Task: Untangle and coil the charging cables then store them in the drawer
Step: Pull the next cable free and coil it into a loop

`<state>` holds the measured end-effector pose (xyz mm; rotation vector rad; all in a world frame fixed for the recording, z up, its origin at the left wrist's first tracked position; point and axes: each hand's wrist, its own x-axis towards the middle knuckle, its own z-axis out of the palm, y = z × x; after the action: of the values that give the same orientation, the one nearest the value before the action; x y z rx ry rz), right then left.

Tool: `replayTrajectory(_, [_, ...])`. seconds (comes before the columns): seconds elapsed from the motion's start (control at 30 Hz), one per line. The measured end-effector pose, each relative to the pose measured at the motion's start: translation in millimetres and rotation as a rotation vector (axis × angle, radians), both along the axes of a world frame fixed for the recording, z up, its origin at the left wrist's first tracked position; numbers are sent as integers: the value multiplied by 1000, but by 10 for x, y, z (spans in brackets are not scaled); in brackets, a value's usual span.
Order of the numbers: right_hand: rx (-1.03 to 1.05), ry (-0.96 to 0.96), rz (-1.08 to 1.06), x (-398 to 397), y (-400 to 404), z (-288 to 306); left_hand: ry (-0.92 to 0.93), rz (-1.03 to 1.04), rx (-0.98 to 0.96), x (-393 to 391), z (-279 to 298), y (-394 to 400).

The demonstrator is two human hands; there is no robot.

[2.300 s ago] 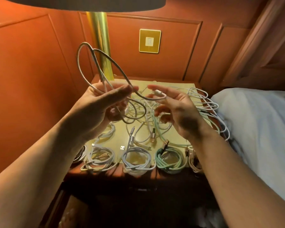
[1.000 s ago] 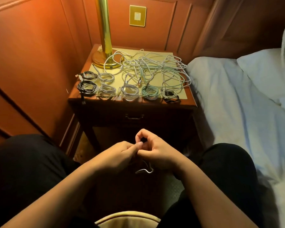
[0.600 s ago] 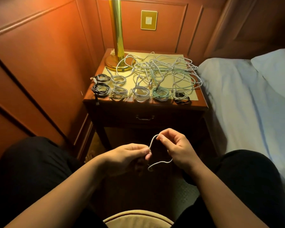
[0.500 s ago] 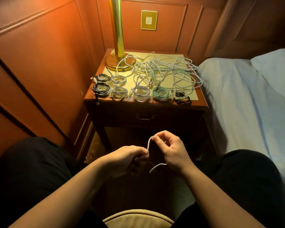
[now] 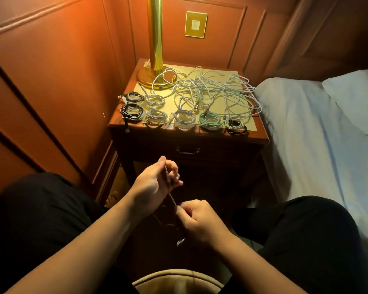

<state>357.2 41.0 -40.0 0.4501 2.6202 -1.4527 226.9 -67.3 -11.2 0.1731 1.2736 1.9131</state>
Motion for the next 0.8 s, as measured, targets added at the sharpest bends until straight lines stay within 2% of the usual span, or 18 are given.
replayTrajectory(0.1, [106, 126, -29, 31, 41, 166, 198, -70, -32, -78, -33, -1])
replayTrajectory(0.2, [171, 236, -7, 84, 116, 276, 307, -189, -46, -106, -38, 28])
replayTrajectory(0.3, [441, 431, -10, 112, 235, 306, 424, -365, -124, -82, -69, 35])
replayTrajectory(0.37, [516, 532, -45, 113, 315, 311, 441, -424, -123, -36, -55, 30])
replayTrajectory(0.5, [535, 686, -109, 76, 438, 272, 427, -480, -111, 37, 1, 52])
replayTrajectory(0.6, [454, 692, -146, 30, 459, 242, 337, -547, -137, 93, 34, 73])
replayTrajectory(0.67, [263, 662, -174, -4, 451, 234, 241, -541, -114, 111, 37, 90])
replayTrajectory(0.73, [46, 555, -218, -69, 418, 185, 153, -529, -49, 111, 21, 94])
replayTrajectory(0.8, [-54, 387, -222, -135, 353, 68, 15, -499, 51, 104, 3, 76])
